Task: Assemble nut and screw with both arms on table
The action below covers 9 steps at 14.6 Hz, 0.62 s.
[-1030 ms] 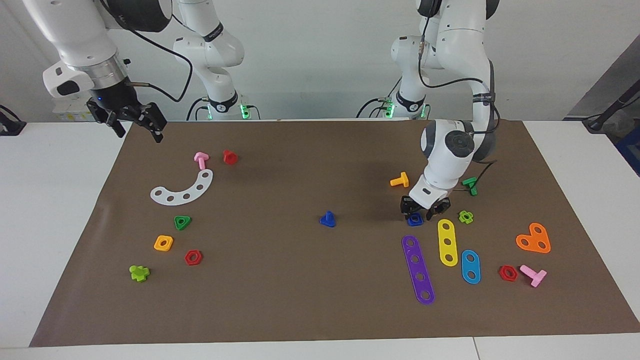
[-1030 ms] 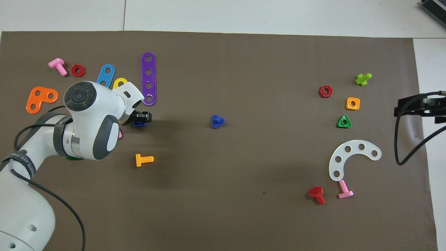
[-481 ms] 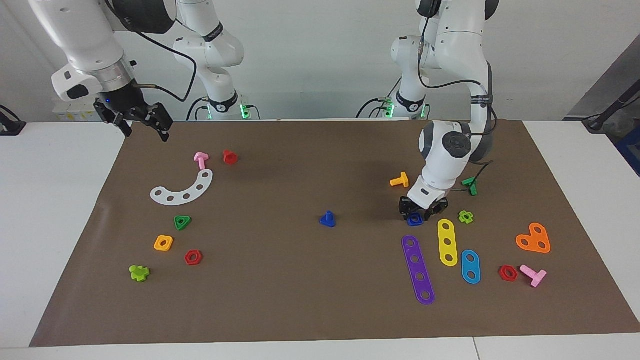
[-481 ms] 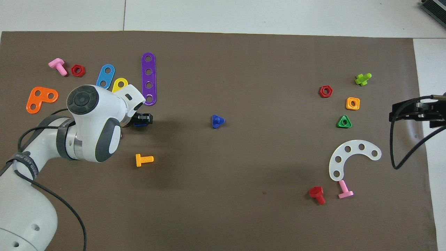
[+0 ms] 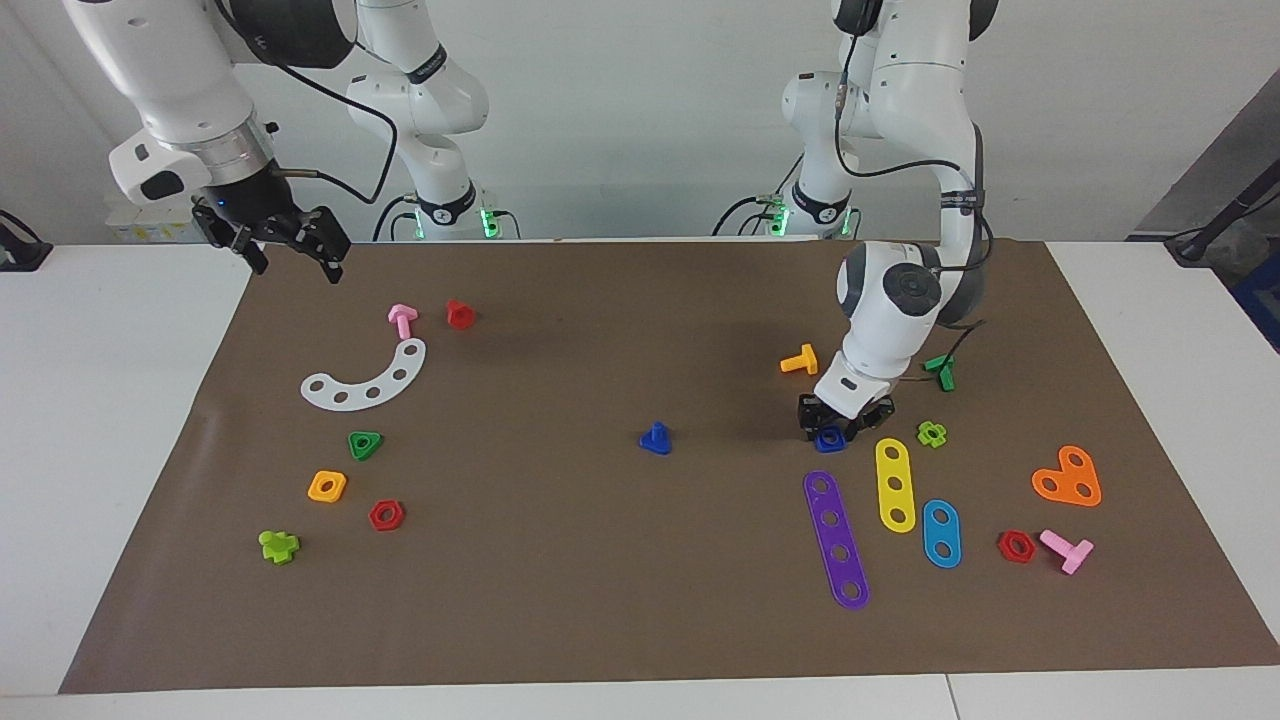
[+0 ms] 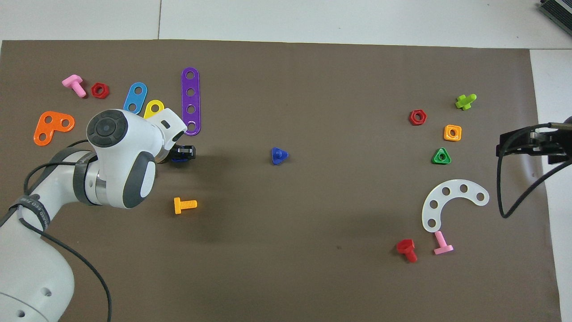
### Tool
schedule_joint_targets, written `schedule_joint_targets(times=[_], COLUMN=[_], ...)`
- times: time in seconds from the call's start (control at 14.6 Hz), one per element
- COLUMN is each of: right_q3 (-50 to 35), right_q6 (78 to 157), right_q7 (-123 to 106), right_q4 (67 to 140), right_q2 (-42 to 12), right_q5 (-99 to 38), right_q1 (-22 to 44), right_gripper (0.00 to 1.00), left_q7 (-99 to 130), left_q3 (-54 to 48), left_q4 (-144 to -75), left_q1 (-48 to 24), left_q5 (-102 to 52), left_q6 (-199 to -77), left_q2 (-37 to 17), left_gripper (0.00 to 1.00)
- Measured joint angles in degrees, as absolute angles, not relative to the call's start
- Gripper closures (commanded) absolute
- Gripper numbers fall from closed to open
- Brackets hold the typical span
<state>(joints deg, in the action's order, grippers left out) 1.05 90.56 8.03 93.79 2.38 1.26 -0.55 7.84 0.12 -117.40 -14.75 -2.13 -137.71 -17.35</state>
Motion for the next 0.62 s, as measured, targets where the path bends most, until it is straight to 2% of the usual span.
schedule_joint_targets(times=[0.14,0.41,0.62], right_q3=[1.1,1.1,1.1], right_q6=[91.0,91.1,91.1], right_q7=[8.0,8.0,8.0], right_q4=[93.8,93.8,93.8], right_q2=[2.4,2.4,2.4], right_q5=[1.3,1.3,1.3], right_q1=[-0.5,-0.5,-0.5], right_gripper=[0.00,0.00,0.00], left_q7=[7.9,8.0,8.0], left_q3=[0.0,0.0,0.0], left_q4=[-117.4,-117.4,-117.3], left_q1=[-14.8,-14.8,-14.8], left_q5=[-2.1,-2.1,-2.1], left_q6=[-137.7,-137.7,-137.7], left_q2=[-17.3,-17.3,-17.3], left_gripper=[0.44,0.62,0.68])
